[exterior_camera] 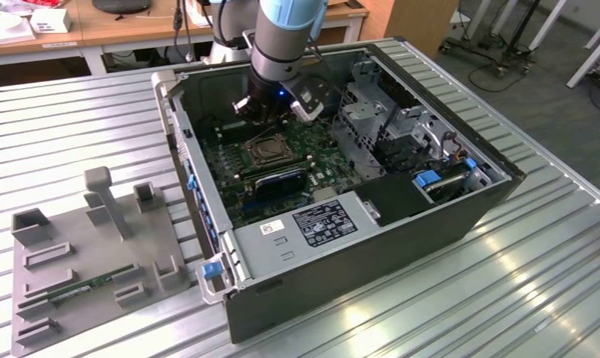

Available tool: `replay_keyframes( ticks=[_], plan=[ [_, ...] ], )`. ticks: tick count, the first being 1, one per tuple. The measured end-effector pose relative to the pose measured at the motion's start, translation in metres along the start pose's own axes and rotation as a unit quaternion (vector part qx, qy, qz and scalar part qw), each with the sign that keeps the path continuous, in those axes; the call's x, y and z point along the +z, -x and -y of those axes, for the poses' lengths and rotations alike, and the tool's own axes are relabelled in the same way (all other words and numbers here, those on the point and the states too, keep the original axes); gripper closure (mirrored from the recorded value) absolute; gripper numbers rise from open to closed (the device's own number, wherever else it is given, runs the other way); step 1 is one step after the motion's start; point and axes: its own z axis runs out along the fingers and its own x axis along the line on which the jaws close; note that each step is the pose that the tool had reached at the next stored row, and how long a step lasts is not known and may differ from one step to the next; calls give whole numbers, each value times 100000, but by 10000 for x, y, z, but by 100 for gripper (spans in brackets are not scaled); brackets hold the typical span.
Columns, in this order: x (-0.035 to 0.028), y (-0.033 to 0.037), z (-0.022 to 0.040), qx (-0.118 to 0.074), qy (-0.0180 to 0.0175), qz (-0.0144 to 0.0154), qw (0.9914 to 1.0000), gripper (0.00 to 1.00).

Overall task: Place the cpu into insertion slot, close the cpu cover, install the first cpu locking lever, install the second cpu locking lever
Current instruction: 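Install the first cpu locking lever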

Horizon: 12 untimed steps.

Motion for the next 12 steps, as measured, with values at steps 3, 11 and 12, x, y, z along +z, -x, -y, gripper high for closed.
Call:
replay_keyframes(
  ticks=[3, 11, 12],
  plan=[
    [5, 12, 2, -6, -78, -2, 100000, 89],
    [11, 37, 5, -11, -1167, -38, 99993, 89],
    [11, 40, 6, -9, -1332, -45, 99991, 89]
  ],
)
